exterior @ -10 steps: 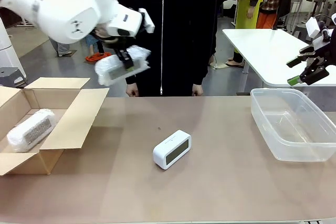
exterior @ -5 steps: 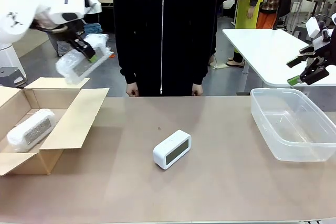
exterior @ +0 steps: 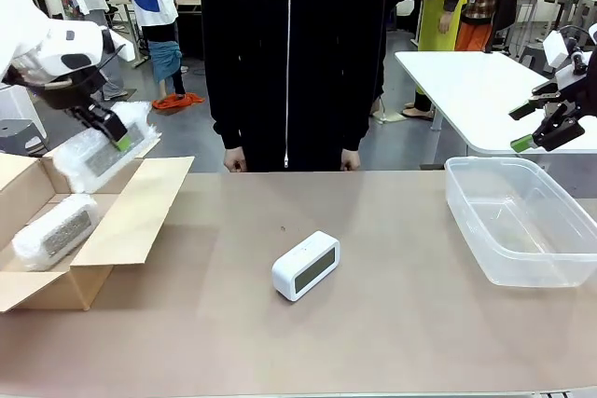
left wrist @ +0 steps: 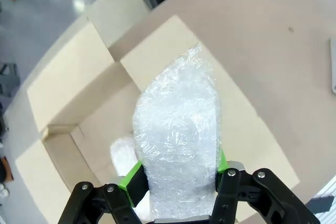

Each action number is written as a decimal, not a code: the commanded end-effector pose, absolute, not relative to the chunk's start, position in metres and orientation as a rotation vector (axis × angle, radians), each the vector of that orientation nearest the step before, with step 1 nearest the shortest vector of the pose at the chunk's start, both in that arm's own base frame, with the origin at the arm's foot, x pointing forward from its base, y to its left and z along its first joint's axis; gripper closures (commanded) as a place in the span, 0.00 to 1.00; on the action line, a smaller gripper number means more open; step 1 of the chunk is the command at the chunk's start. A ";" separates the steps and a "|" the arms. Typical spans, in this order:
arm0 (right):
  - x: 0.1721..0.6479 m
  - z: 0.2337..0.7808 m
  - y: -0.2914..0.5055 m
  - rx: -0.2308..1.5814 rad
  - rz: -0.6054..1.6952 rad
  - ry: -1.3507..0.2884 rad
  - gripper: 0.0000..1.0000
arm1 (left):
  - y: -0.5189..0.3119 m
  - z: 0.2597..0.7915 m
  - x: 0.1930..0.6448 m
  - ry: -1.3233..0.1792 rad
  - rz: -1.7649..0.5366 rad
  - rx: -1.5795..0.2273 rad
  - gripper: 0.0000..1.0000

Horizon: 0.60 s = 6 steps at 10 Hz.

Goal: Separate and place wrapped and unwrapped clocks.
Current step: If the picked Digital clock is wrapped, place it in the Package Box ; if not, place it in the Organizing box.

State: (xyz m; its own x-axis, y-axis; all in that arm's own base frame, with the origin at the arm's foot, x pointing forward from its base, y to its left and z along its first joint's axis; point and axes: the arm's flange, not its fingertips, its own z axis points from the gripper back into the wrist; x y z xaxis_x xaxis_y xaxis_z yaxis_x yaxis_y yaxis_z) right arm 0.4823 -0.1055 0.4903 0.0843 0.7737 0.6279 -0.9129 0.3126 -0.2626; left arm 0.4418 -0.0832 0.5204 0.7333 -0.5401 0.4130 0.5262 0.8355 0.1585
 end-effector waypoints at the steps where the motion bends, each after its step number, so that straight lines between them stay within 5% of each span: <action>1: 0.482 0.490 -0.105 0.218 1.283 -0.778 0.00 | -0.066 0.514 0.443 -0.407 -0.562 0.019 0.46; 6: 0.482 0.490 -0.105 0.218 1.283 -0.778 0.00 | -0.022 0.477 0.445 -0.416 -0.345 0.033 0.46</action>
State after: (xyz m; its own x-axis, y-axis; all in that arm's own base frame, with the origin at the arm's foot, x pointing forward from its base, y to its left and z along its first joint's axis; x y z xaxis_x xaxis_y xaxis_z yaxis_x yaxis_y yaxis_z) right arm 0.4823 -0.1055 0.4903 0.0843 0.7737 0.6279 -0.9129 0.3126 -0.2626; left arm 0.4453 -0.0172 0.4872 0.8521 -0.3781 0.3620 0.3657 0.9248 0.1051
